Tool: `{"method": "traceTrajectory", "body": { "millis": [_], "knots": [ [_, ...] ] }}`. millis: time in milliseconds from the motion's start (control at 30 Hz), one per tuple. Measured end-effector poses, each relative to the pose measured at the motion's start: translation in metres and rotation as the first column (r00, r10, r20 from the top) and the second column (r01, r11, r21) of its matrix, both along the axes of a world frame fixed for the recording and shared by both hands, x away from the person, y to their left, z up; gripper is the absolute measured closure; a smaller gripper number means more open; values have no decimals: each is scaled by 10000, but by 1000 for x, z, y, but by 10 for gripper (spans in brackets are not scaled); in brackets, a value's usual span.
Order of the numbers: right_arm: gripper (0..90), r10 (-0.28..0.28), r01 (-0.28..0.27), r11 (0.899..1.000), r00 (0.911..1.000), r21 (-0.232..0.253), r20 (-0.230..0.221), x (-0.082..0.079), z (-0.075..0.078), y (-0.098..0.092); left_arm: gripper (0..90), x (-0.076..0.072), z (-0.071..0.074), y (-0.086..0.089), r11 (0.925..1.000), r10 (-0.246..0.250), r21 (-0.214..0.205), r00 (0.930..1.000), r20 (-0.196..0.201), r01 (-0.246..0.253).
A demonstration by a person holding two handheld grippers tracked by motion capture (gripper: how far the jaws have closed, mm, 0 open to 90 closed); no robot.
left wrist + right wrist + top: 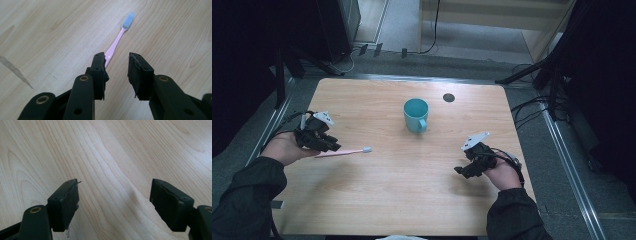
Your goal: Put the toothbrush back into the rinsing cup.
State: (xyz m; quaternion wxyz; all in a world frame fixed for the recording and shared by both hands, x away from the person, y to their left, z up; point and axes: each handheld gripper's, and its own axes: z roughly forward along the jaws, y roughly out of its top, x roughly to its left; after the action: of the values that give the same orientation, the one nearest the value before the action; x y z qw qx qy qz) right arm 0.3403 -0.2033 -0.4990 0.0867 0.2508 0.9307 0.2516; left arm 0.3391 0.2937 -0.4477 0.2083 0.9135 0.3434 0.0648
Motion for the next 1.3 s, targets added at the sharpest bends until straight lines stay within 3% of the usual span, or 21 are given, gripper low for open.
{"method": "traceTrajectory", "body": {
  "millis": [100, 167, 300, 400, 633, 733, 800, 900, 967, 1133, 1300],
  "knots": [
    [238, -34, 34, 10000, 10000, 26, -47, 0, 0, 0, 673, 2, 0, -1, 9998, -160, 97, 9999, -55, 161],
    [238, -49, 49, 10000, 10000, 33, -38, 0, 0, 0, 672, 6, -1, -2, 9982, -356, 471, 9990, -266, 368],
    [238, -34, 33, 10000, 10000, 68, 27, 0, 1, -1, 671, 10, 0, -2, 9977, -379, 546, 9986, -381, 400],
    [238, -7, 7, 10000, 10000, 77, 11, 0, 1, -1, 649, 14, -1, -3, 9951, -386, 888, 9975, -593, 438],
    [238, 17, -16, 10000, 10000, 57, -3, -1, 1, 0, 666, 21, -3, -3, 9916, -517, 1153, 9963, -688, 594],
    [238, 13, -13, 10000, 10000, 38, -14, 0, 0, 0, 665, 25, -5, -8, 9848, -771, 1498, 9943, -736, 875],
    [238, 17, -17, 10000, 10000, 46, -17, 0, 0, 0, 665, 25, -7, -9, 9842, -800, 1519, 9940, -744, 906],
    [238, 38, -38, 10000, 10000, 55, 46, -1, 1, 0, 673, 26, -10, -13, 9783, -952, 1752, 9909, -954, 1109],
    [238, 58, -58, 10000, 9999, 28, 95, -1, 1, 0, 673, 25, -14, -16, 9667, -1366, 2057, 9868, -869, 1519],
    [238, 47, -47, 10000, 10000, -14, 75, -1, 0, 0, 669, 27, -22, -24, 9495, -1533, 2605, 9829, -1019, 1751],
    [238, 95, -95, 10000, 9999, -20, 56, -1, 0, 0, 671, 29, -26, -27, 9400, -1724, 2786, 9789, -1097, 1968]
  ]
}}
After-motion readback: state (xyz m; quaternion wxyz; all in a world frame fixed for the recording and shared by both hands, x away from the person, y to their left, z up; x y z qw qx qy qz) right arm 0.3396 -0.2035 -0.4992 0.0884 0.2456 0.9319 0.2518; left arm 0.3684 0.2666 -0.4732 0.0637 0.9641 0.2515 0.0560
